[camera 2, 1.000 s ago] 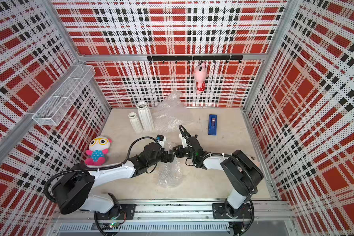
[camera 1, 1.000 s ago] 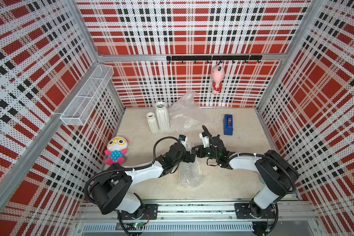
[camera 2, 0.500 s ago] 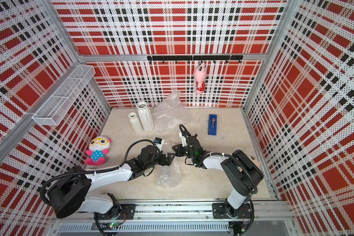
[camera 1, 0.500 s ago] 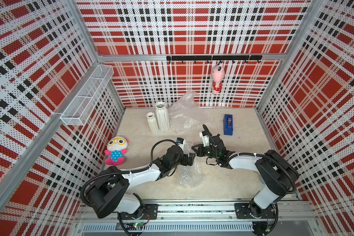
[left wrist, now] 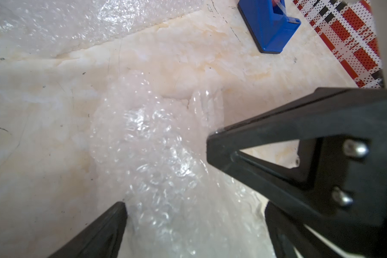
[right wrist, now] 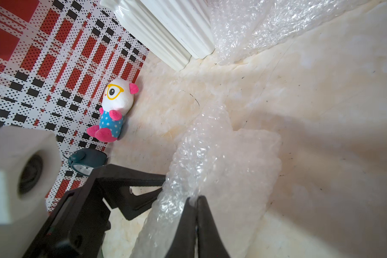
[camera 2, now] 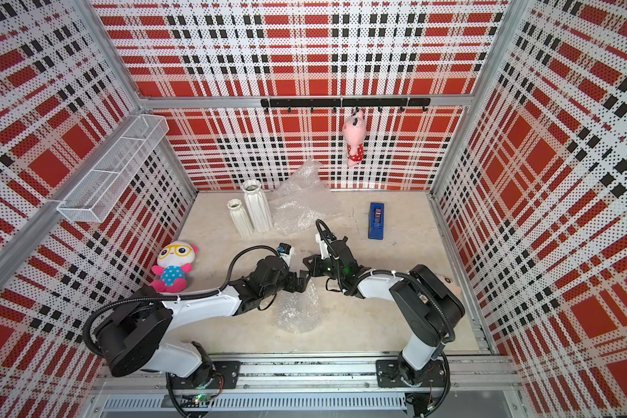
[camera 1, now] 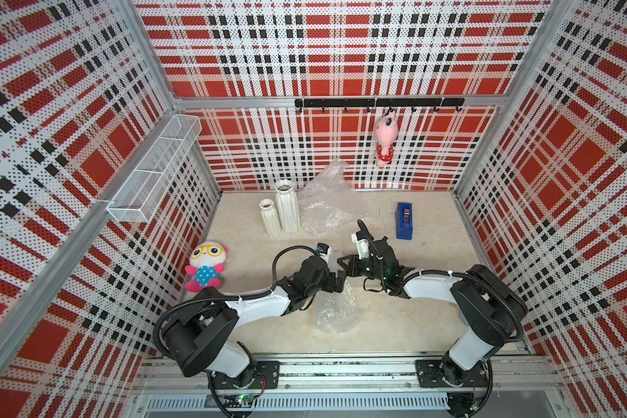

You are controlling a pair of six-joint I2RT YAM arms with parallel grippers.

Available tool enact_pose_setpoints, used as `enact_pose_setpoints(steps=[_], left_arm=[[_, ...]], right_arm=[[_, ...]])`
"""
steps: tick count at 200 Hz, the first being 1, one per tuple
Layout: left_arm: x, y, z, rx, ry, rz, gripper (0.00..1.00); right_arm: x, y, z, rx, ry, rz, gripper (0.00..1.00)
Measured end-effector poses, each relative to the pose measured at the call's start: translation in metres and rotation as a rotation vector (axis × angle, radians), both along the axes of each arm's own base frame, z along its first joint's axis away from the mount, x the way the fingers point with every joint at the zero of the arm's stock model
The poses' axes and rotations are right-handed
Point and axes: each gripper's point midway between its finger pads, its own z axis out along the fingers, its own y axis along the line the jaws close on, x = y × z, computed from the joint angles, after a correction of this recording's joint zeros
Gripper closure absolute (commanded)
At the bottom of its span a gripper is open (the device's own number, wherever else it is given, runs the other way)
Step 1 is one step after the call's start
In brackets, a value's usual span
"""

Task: Wrap vases in bubble wrap
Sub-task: Wrap the vase in bubble wrap.

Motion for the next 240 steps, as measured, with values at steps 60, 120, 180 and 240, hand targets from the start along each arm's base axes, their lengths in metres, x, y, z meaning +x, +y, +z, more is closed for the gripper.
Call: enact_pose_setpoints(steps=[60, 120, 180, 240], left_arm=[[0.003, 0.005, -0.003, 0.018, 0.0, 0.028, 0.21], [0.004, 0.006, -0.007, 0.029, 0.005, 0.036, 0.27], [0.003, 0.01, -0.015, 0.055, 0.025, 0.042, 0.28], [0.003, 0.011, -0.015, 0.06, 0.026, 0.046, 0.29]], right_arm=[[0.002, -0.001, 0.0, -0.003, -0.005, -0.009, 0.77], [0.003, -0.005, -0.002, -0.048, -0.035, -0.023, 0.61], [0.006, -0.013, 0.006, -0.087, -0.077, -0.048, 0.61], [0.012, -0.039, 0.013, -0.208, -0.141, -0.113, 0.61]])
